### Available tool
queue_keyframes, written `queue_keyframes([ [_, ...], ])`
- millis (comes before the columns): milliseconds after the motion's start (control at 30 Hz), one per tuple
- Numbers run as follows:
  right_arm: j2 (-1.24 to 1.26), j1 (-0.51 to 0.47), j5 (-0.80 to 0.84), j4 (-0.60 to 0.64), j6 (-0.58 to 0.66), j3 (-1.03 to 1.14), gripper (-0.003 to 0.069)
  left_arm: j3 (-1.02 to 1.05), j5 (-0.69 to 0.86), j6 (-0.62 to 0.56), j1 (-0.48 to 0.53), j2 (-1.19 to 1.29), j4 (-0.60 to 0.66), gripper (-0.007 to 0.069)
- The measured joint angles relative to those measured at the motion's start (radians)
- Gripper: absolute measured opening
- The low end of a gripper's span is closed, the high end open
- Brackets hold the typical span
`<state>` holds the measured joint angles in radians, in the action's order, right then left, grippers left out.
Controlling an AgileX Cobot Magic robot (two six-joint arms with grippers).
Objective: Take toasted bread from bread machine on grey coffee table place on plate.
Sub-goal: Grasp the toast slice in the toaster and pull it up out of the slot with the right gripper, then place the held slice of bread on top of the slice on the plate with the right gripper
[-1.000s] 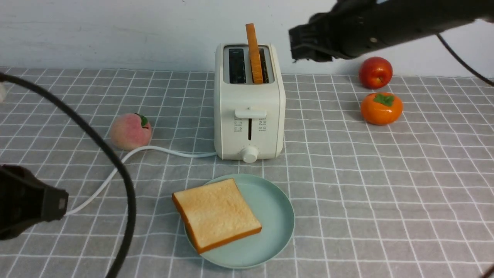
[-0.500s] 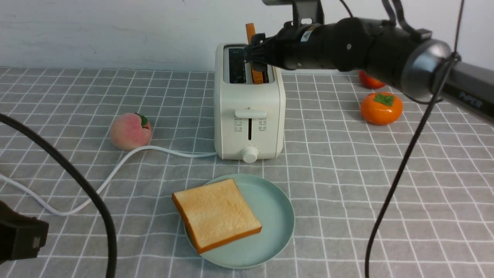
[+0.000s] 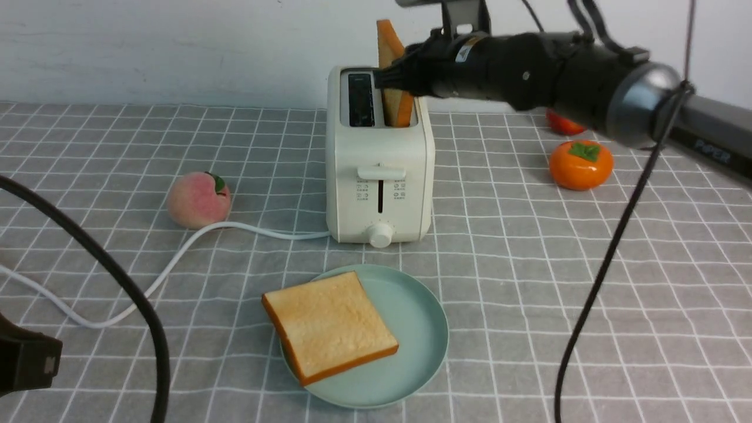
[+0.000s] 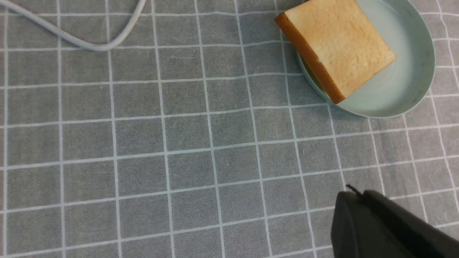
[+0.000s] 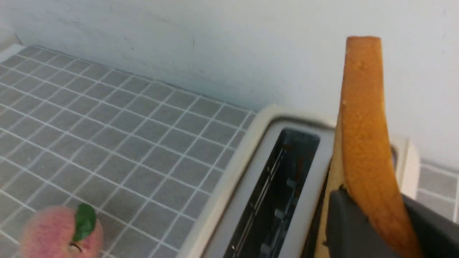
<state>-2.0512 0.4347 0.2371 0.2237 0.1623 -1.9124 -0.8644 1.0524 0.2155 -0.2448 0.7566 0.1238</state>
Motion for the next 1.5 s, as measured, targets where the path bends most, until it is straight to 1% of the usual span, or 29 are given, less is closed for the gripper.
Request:
queue_keyframes([
  [133, 0.209, 0.0, 0.13, -0.002, 0.0, -0.001, 0.0108, 0.0, 0.0, 0.0, 0.0, 0.0, -0.001, -0.0014],
  [167, 0.309, 0.0, 0.217, 0.003, 0.0, -0.004, 0.0108, 0.0, 0.0, 0.0, 0.0, 0.0, -0.001, -0.0014],
  [233, 0.418, -0.001, 0.366, 0.007, 0.0, -0.01, 0.0108, 0.0, 0.0, 0.0, 0.0, 0.0, -0.004, -0.0014],
  [267, 0.446, -0.002, 0.427, 0.008, 0.0, -0.012, 0.0108, 0.0, 0.0, 0.0, 0.0, 0.0, -0.005, -0.0014],
  [300, 0.462, -0.004, 0.443, 0.01, 0.0, -0.012, 0.0108, 0.0, 0.0, 0.0, 0.0, 0.0, -0.005, -0.0014],
  [333, 0.503, -0.013, 0.54, 0.027, -0.004, -0.012, 0.0108, 0.0, 0.0, 0.0, 0.0, 0.0, -0.007, -0.0014],
  [433, 0.556, -0.06, 0.79, 0.116, -0.007, 0.027, 0.0108, 0.0, 0.0, 0.0, 0.0, 0.0, -0.009, -0.0014],
  [500, 0.562, -0.085, 0.873, 0.196, 0.022, 0.089, 0.0108, 0.0, 0.0, 0.0, 0.0, 0.0, -0.009, -0.0014],
  [533, 0.562, -0.09, 0.884, 0.217, 0.026, 0.097, 0.0108, 0.0, 0.0, 0.0, 0.0, 0.0, -0.009, -0.0014],
  [567, 0.555, -0.102, 0.91, 0.319, 0.072, 0.176, 0.0108, 0.0, 0.0, 0.0, 0.0, 0.0, -0.012, -0.0014],
  [633, 0.544, -0.106, 0.911, 0.434, 0.136, 0.267, 0.0108, 0.0, 0.0, 0.0, 0.0, 0.0, -0.012, -0.0014],
  [667, 0.537, -0.106, 0.909, 0.464, 0.154, 0.302, 0.0108, 0.0, 0.0, 0.0, 0.0, 0.0, -0.012, -0.0014],
  [700, 0.513, -0.106, 0.89, 0.586, 0.244, 0.393, 0.0108, 0.0, 0.0, 0.0, 0.0, 0.0, -0.012, -0.0014],
  [800, 0.447, -0.105, 0.821, 0.814, 0.391, 0.525, 0.0108, 0.0, 0.001, 0.0, 0.0, 0.0, -0.013, -0.0014],
  [833, 0.424, -0.105, 0.803, 0.853, 0.43, 0.552, 0.0108, 0.0, 0.002, 0.0, 0.0, 0.0, -0.013, -0.0014],
  [900, 0.364, -0.105, 0.74, 0.977, 0.498, 0.6, 0.0108, 0.0, 0.006, 0.0, 0.0, 0.0, -0.015, -0.0014],
  [1033, 0.255, -0.105, 0.673, 1.108, 0.536, 0.626, 0.0108, 0.0, 0.018, -0.001, 0.0, 0.0, -0.021, -0.0014],
  [1133, 0.214, -0.105, 0.642, 1.135, 0.538, 0.627, 0.0128, 0.0, 0.023, -0.001, 0.0, 0.0, -0.027, -0.0014],
  [1167, 0.186, -0.105, 0.619, 1.143, 0.539, 0.627, 0.0165, 0.0, 0.027, -0.001, 0.0, 0.0, -0.031, -0.0014],
  [1200, 0.18, -0.105, 0.612, 1.144, 0.539, 0.627, 0.0183, 0.0, 0.027, -0.001, 0.0, 0.0, -0.031, -0.0014],
  [1233, 0.166, -0.105, 0.603, 1.144, 0.539, 0.627, 0.0211, 0.0, 0.027, -0.001, 0.0, 0.0, -0.031, -0.0014],
  [1267, 0.147, -0.105, 0.586, 1.135, 0.54, 0.627, 0.0275, 0.0, 0.027, -0.002, 0.0, 0.0, -0.031, -0.0014],
  [1300, 0.145, -0.105, 0.583, 1.13, 0.54, 0.627, 0.0292, 0.0, 0.027, -0.003, 0.0, 0.0, -0.031, -0.0014],
  [1367, 0.136, -0.108, 0.571, 1.105, 0.541, 0.628, 0.035, 0.0, 0.027, -0.007, 0.0, 0.0, -0.032, -0.0014],
  [1400, 0.134, -0.122, 0.569, 1.061, 0.542, 0.628, 0.0426, 0.0, 0.031, -0.015, 0.0, 0.0, -0.032, -0.0014],
  [1433, 0.134, -0.122, 0.569, 1.056, 0.542, 0.628, 0.0426, 0.0, 0.031, -0.015, 0.0, 0.0, -0.032, -0.0014],
  [1467, 0.134, -0.138, 0.575, 1.022, 0.542, 0.621, 0.0472, 0.0, 0.032, -0.019, 0.0, 0.0, -0.032, -0.0014],
  [1500, 0.136, -0.152, 0.582, 0.99, 0.542, 0.613, 0.0494, 0.0, 0.032, -0.019, 0.0, 0.0, -0.032, -0.0014],
])
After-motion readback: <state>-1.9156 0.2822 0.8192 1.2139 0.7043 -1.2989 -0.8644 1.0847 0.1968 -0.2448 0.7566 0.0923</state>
